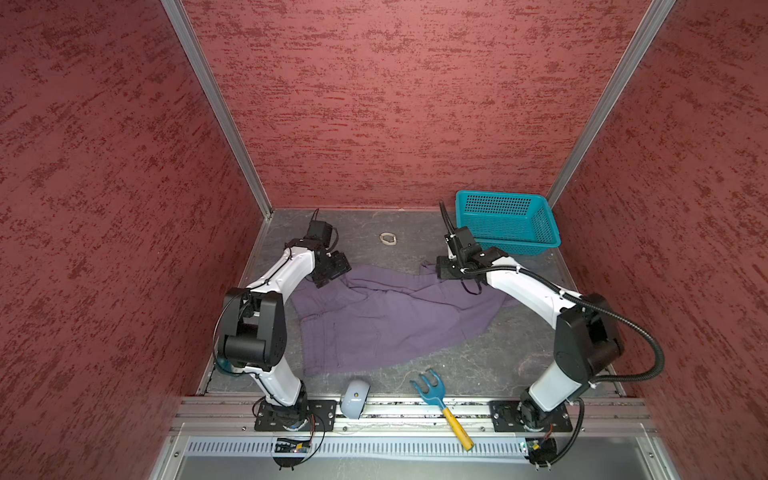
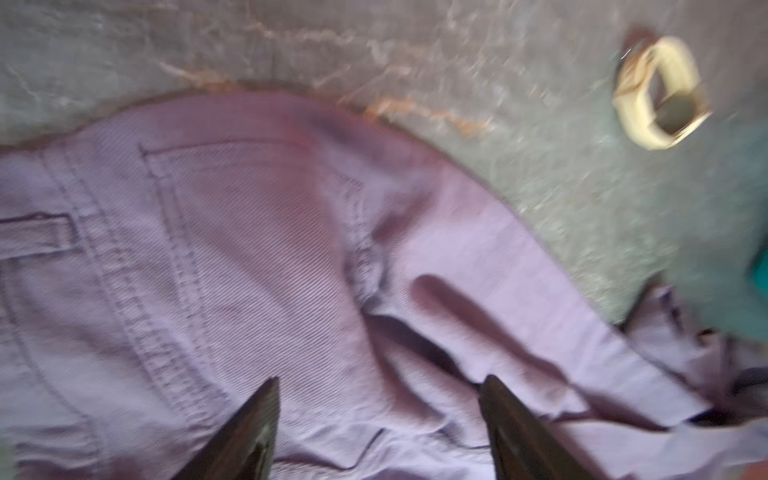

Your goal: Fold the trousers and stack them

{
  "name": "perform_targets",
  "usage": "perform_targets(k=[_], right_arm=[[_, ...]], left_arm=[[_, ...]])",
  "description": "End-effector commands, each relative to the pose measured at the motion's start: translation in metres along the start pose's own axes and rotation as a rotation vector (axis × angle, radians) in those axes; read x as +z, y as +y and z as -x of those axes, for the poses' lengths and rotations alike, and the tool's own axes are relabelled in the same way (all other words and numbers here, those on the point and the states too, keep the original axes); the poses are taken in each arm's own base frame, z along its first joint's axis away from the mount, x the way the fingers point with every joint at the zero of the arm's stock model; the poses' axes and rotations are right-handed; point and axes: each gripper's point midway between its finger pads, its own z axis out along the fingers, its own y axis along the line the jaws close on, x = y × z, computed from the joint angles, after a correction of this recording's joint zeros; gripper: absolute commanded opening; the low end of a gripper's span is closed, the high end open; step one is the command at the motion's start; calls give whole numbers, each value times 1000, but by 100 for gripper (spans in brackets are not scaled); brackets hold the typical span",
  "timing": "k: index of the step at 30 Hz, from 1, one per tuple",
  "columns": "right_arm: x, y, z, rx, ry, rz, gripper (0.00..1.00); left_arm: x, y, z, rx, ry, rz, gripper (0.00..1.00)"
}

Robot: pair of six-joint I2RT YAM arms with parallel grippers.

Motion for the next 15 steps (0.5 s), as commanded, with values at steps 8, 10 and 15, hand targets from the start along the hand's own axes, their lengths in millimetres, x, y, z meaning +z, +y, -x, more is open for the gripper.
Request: perform_targets(k=[8, 10, 15], right_arm=[[-8, -68, -30, 138, 24, -173, 75], [-8, -90, -42, 219, 43, -203, 80], [-11, -134, -64, 398, 71, -210, 85]], left_arm=[[-61, 49, -62, 25, 10, 140, 69], [-63, 56, -80, -14, 46, 136, 60], [-49, 61, -130, -89, 174, 117, 22]])
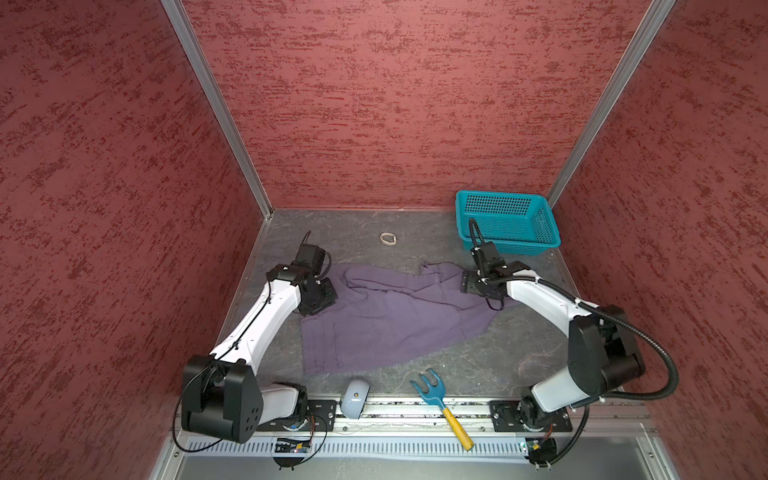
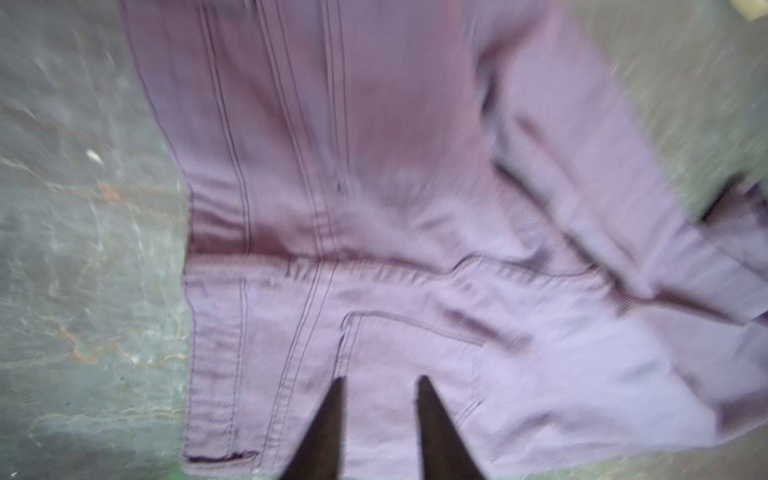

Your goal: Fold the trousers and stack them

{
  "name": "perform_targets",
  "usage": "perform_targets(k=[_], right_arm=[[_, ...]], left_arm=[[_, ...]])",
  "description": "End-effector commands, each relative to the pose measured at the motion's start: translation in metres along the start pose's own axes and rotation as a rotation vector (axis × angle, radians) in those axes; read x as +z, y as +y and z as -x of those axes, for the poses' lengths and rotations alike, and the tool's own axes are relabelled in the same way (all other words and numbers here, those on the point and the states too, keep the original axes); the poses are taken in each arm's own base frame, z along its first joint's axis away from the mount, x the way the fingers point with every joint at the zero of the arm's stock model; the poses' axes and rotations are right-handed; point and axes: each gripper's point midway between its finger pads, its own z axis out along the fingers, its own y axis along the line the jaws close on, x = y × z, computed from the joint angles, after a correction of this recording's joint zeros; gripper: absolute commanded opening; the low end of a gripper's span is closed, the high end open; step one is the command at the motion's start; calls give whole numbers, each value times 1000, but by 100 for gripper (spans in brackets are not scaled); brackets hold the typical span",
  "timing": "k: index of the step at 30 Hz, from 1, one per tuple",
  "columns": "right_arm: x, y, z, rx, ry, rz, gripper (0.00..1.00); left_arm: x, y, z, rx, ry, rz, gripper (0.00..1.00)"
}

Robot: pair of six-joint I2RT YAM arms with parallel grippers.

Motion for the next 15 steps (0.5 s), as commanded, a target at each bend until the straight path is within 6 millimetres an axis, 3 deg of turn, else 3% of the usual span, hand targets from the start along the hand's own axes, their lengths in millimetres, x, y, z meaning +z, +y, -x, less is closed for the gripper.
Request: perform_targets(k=[1, 3, 6, 11, 15], right_arm=[[-5, -25, 2, 147, -7, 6, 85], [-1, -42, 0, 197, -3, -6, 85], [-5, -60, 3, 252, -26, 9, 84], [8, -74, -7, 308, 2, 31, 81], [17, -65, -7, 318, 17, 83, 78]], left_arm=[[13, 15, -41, -57, 123, 58, 22], [17, 24, -56, -70, 144, 89, 26], [21, 30, -79, -109, 178, 91, 48], [18, 45, -101, -147, 173, 125, 54], [31, 60, -117, -168, 207, 161, 55]])
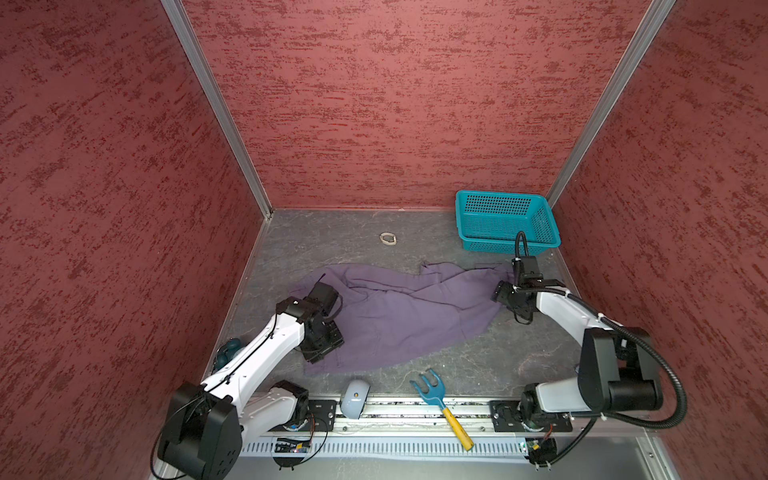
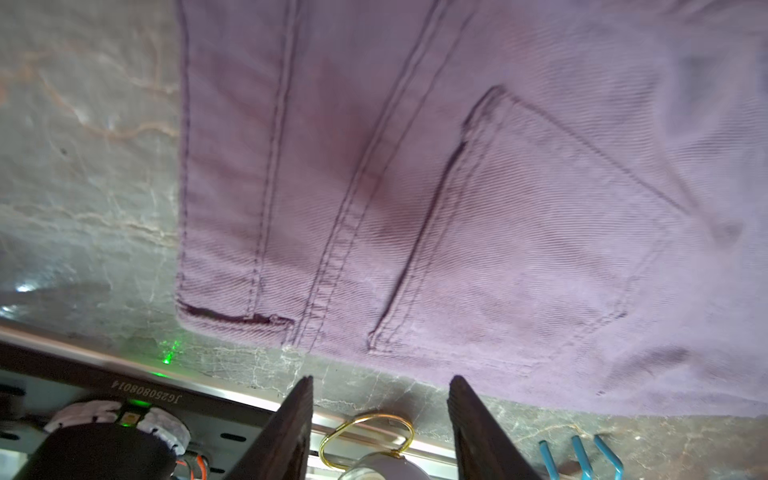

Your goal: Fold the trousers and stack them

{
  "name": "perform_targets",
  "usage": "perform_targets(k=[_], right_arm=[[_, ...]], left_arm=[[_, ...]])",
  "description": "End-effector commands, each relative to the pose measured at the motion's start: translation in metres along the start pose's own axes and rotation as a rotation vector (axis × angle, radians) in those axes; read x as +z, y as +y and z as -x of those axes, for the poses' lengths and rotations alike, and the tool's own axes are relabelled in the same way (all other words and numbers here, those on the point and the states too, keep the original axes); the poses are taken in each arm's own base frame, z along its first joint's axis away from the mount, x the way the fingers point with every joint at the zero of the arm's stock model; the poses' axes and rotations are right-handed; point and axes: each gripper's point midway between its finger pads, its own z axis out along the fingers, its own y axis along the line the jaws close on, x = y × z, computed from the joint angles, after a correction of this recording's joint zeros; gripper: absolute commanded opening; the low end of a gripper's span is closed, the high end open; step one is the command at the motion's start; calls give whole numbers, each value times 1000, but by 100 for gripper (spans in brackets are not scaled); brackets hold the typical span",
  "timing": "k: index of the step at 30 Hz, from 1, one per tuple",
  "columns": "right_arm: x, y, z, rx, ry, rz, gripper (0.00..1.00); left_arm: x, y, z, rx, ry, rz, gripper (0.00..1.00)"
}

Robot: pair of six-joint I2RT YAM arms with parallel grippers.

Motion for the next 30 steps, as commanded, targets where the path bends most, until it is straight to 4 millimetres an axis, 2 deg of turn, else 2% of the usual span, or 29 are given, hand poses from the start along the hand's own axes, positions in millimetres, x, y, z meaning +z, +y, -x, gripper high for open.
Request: perform_targets(k=[1, 5, 13, 14, 15, 16, 17, 18, 19, 21, 23, 25, 26, 28, 30], right_arm=[[8, 19, 4, 22, 3, 91, 77], [12, 28, 4, 20, 20, 137, 72], [10, 31, 8, 14, 4, 144, 65], [10, 31, 9, 13, 3, 149, 63], [10, 33, 10, 13, 1, 153, 61], [9, 34, 11, 13, -2, 156, 58], [9, 34, 11, 11, -3, 159, 51], [8, 35, 12, 10, -5, 160, 43], [7, 36, 15, 9, -12, 159, 33], [3, 36, 21, 6, -32, 154, 19], [-4, 38, 28, 3, -57, 152, 9], [-10, 39, 35, 4, -77, 145, 3], [-25, 43, 43, 3, -118, 162, 0], [-44, 46, 55, 0, -170, 166, 0], [-72, 47, 72, -2, -247, 160, 0]], left_arm=[[15, 13, -8, -61, 28, 45, 58], [34, 6, -3, -65, 28, 19, 64], [60, 0, 3, -43, 63, 26, 71], [64, -1, 5, -44, 73, 20, 65], [68, -3, 7, -44, 86, 5, 48], [70, -5, 9, -48, 100, -5, 27], [72, -7, 11, -60, 111, -15, 8], [72, -10, 14, -67, 122, -36, 0], [69, -14, 18, -68, 122, -57, 0], [54, -23, 30, -66, 92, -100, 0], [27, -36, 48, -59, 37, -156, 0], [-9, -48, 66, -50, -33, -219, 0], [-30, -54, 75, -45, -77, -250, 0], [-72, -65, 92, -29, -170, -305, 0], [-119, -74, 109, -16, -278, -358, 0]])
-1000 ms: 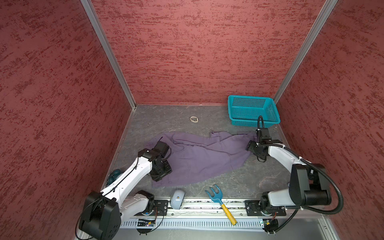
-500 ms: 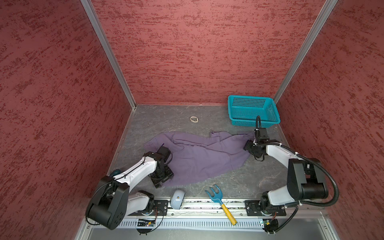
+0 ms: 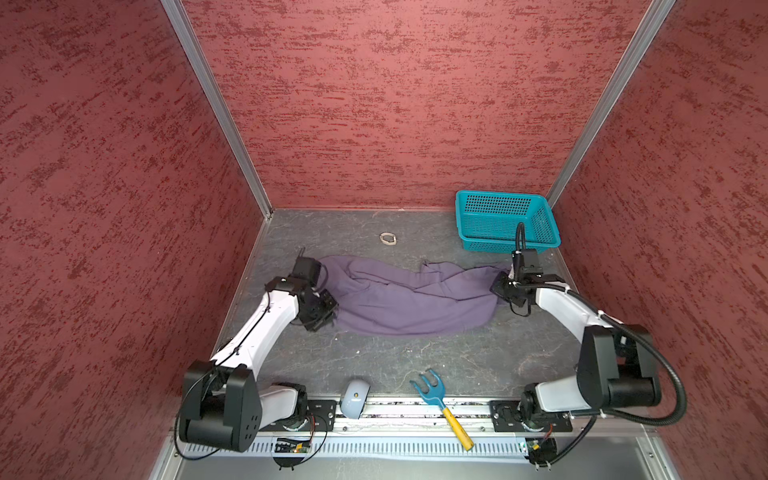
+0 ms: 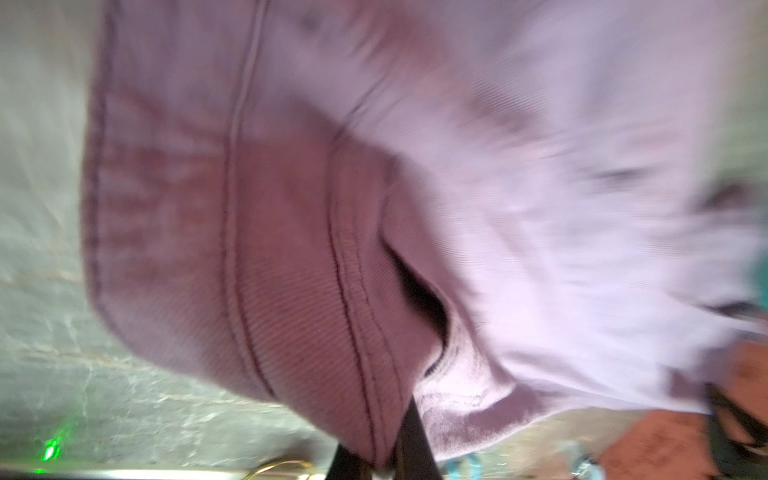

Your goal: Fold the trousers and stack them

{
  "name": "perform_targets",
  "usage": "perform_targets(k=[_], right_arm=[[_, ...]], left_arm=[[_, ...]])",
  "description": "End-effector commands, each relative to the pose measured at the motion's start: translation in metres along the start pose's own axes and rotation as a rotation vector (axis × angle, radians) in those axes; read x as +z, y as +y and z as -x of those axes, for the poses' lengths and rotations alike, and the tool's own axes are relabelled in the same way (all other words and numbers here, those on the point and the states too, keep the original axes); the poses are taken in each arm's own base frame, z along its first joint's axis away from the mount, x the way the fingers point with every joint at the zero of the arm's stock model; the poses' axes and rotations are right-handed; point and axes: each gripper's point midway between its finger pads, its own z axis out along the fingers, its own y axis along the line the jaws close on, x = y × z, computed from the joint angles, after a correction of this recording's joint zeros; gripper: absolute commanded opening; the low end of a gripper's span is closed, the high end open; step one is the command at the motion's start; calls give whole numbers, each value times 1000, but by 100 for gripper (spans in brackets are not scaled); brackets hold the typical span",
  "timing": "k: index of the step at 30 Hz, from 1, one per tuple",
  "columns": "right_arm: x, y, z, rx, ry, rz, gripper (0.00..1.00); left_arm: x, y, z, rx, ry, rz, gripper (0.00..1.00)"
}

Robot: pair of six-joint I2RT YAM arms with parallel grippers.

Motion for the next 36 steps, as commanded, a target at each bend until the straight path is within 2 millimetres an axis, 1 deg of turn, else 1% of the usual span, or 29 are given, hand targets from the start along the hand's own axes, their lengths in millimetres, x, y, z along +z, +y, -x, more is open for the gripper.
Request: perform_targets(k=[1, 3, 7, 9, 10, 13, 14, 16, 17, 19, 20, 21, 24, 26, 27, 29, 31, 32, 33, 34, 35, 36], right_arm=[[-57, 15, 51, -15, -206, -5, 0], [-94, 22, 69, -20, -299, -1, 0], [-177, 30, 95, -10, -481, 16, 0], [-220, 33, 102, -1, -563, 36, 0], [-238, 35, 104, 2, -589, 51, 0], [-287, 43, 104, 9, -652, 109, 0], [-302, 44, 104, 16, -678, 126, 0], [-327, 45, 105, 26, -723, 148, 0], [-335, 45, 105, 28, -742, 153, 0], [-339, 45, 109, 23, -760, 148, 0], [-335, 47, 113, 15, -759, 139, 0], [-327, 49, 115, 2, -742, 128, 0], [-279, 60, 124, -41, -622, 95, 0], [-240, 67, 126, -61, -534, 92, 0], [-217, 71, 128, -70, -494, 91, 0], [-180, 78, 130, -82, -450, 93, 0], [-141, 87, 133, -105, -408, 100, 0], [-125, 92, 134, -121, -384, 102, 0], [-104, 97, 134, -138, -345, 94, 1], [-83, 101, 132, -158, -304, 76, 2], [-69, 106, 130, -181, -275, 63, 6], [-54, 108, 125, -205, -243, 37, 14]], left_arm=[[-63, -30, 31, 75, -173, -82, 0], [-101, -49, 45, 88, -265, -146, 0], [-165, -77, 62, 99, -416, -278, 0], [-198, -89, 67, 104, -488, -346, 0], [-210, -93, 67, 110, -514, -372, 0], [-258, -105, 65, 136, -605, -437, 0], [-272, -107, 63, 145, -633, -451, 0], [-298, -109, 58, 160, -689, -478, 0], [-310, -108, 56, 165, -719, -488, 0], [-327, -105, 53, 171, -772, -489, 0], [-332, -102, 53, 169, -792, -481, 0], [-335, -98, 53, 164, -807, -467, 0], [-328, -93, 55, 153, -800, -446, 0], [-315, -91, 57, 156, -768, -424, 0], [-306, -88, 60, 151, -756, -399, 0], [-290, -82, 68, 132, -728, -364, 0], [-270, -80, 76, 112, -682, -366, 0], [-262, -80, 79, 103, -662, -372, 0], [-253, -80, 82, 92, -638, -376, 0], [-246, -79, 86, 81, -619, -377, 0], [-240, -79, 89, 75, -605, -376, 0], [-236, -79, 92, 68, -594, -375, 0]])
